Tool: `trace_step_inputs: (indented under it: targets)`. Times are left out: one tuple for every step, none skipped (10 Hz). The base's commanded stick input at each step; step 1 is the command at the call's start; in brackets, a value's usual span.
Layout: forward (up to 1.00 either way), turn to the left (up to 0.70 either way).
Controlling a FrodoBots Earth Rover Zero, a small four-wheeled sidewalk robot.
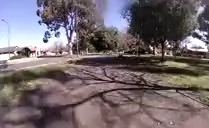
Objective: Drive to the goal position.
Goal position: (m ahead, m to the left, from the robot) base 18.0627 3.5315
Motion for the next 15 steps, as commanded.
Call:
trace_step_inputs:
  targets:
    - [0.70, 0.00]
    - [0.70, 0.00]
    - [0.70, 0.00]
    - [0.70, 0.00]
    - [0.70, 0.00]
    - [0.70, 0.00]
    - [0.70, 0.00]
    - [0.70, 0.00]
    - [0.70, 0.00]
    - [0.70, 0.00]
    - [0.70, 0.00]
    - [0.70, 0.00]
    - [0.70, 0.00]
    - [0.70, 0.00]
    - [0.70, 0.00]
